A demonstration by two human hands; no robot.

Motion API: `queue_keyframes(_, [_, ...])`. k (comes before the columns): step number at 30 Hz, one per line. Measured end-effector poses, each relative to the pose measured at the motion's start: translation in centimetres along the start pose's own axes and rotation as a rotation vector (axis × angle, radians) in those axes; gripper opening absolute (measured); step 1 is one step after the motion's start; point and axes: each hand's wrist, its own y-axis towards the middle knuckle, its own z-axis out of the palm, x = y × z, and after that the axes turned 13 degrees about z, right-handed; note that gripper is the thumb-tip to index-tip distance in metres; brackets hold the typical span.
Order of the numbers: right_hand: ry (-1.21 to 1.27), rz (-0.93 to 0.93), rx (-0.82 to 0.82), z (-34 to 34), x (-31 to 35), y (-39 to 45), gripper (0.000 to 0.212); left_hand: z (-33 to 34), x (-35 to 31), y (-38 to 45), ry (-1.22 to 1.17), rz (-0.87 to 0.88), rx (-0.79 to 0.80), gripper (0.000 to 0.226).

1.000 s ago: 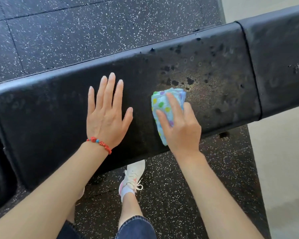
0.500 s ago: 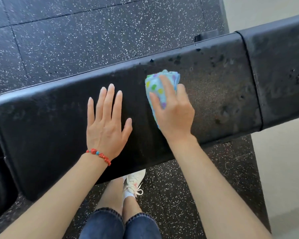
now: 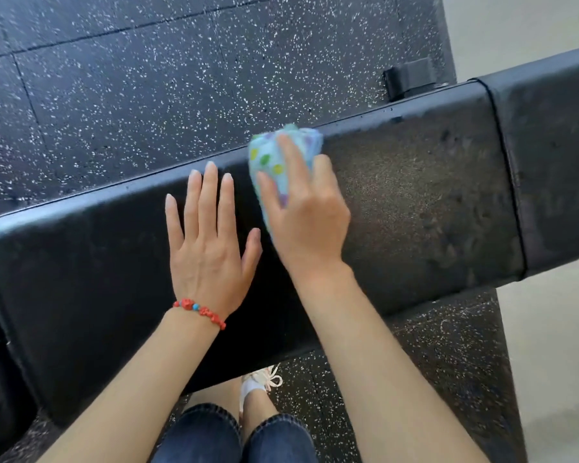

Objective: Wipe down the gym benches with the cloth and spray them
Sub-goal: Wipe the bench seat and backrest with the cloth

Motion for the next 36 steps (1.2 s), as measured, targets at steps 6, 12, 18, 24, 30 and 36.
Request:
queue_keyframes(6, [-0.105,-0.154,-0.041,-0.9,-2.6,2.9,0.039,-0.2,0.0,0.1,-0.005,-0.007,0.024,0.061])
queue_keyframes(12, [-0.056,0.330,-0.041,-3.8,-6.4,6.7,0.044,-0.5,-0.6,0.5,-0.041,-0.048,0.023,0.060])
queue_keyframes(18, [-0.020,-0.142,0.047,-2.2,-4.1,3.3,0.039,-0.3,-3.4,1.9,-0.043,0.011,0.003,0.059])
queue_keyframes(24, [-0.034,0.050,-0.026,-5.7,-11.5,8.7,0.045,0.6,-5.4,3.0,0.007,-0.040,0.081,0.063])
queue_keyframes(30, [-0.035,0.205,-0.044,-6.9,-13.6,10.0,0.042,0.6,-5.4,3.0,0.030,-0.043,0.097,0.065])
queue_keyframes(36, [-0.036,-0.196,0.038,-5.8,-12.4,7.6,0.039,0.6,-5.5,3.0,0.026,-0.046,0.100,0.064])
